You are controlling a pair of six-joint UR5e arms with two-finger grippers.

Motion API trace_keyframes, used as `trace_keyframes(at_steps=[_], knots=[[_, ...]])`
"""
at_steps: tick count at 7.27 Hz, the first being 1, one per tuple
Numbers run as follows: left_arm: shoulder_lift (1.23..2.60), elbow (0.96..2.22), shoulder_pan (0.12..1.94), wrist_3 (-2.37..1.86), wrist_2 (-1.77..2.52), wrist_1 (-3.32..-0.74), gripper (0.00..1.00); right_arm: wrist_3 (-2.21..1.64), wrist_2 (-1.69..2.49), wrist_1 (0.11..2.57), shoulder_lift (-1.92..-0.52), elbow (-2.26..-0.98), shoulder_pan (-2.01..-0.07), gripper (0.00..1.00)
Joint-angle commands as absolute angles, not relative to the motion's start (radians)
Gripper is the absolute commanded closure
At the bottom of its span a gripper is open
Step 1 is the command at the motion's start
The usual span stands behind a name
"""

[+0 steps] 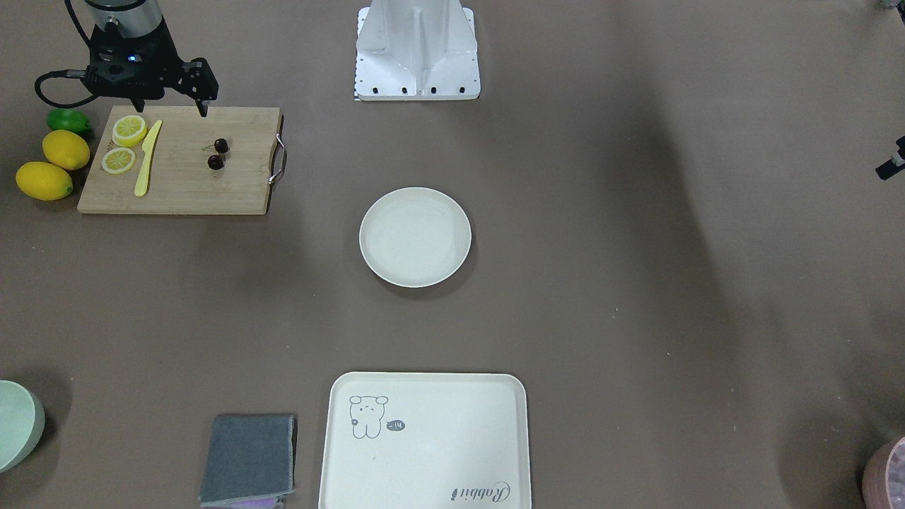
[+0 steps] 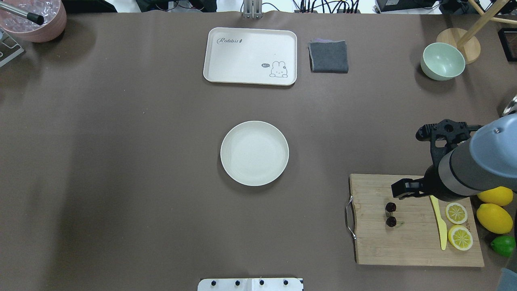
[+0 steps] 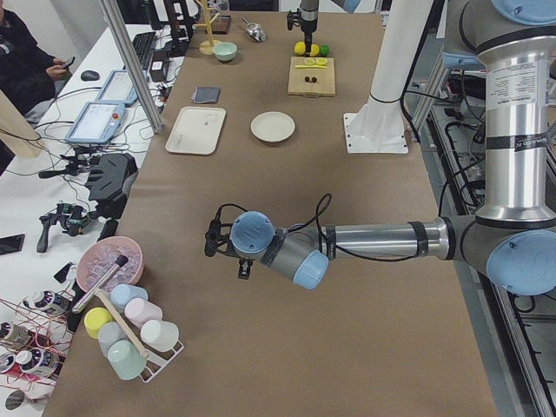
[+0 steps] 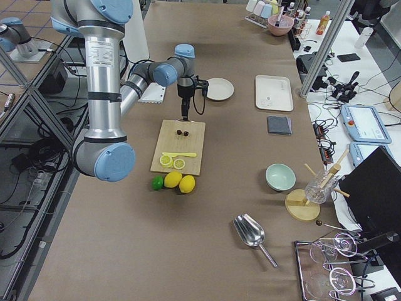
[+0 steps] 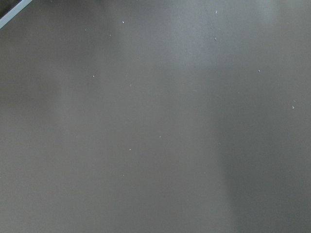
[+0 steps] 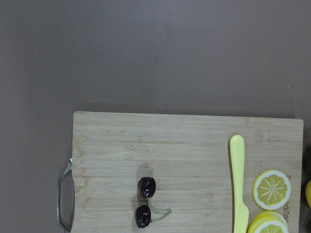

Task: Place red cherry on plate
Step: 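Lower the right gripper and grasp the dark red cherries by the stems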

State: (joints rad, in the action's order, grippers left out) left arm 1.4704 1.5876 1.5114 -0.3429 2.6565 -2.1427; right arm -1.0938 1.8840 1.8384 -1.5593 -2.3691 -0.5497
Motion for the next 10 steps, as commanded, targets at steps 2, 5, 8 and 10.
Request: trace_keyframes(at_steps=[2,5,8,10], knots=[[1.474,1.597,1.519,-0.344,2.657,-2.141,0.02,-1.207,1.806,1.699,-1.575,-2.300,-0.437,0.02],[1.470,1.609,1.526,-0.351,2.654,-2.140,0.02,-1.233,1.773,1.383,-1.702,-2.202,-0.407,0.03],[1.441,1.635,1.539,-0.353,2.654,-2.140,0.02,-1.262,1.737,1.313,-1.706,-2.149,-0.377,0.07],[1.433,1.640,1.539,-0.353,2.649,-2.140,0.02,-1.299,1.697,1.308,-1.706,-2.135,-0.342,0.12]])
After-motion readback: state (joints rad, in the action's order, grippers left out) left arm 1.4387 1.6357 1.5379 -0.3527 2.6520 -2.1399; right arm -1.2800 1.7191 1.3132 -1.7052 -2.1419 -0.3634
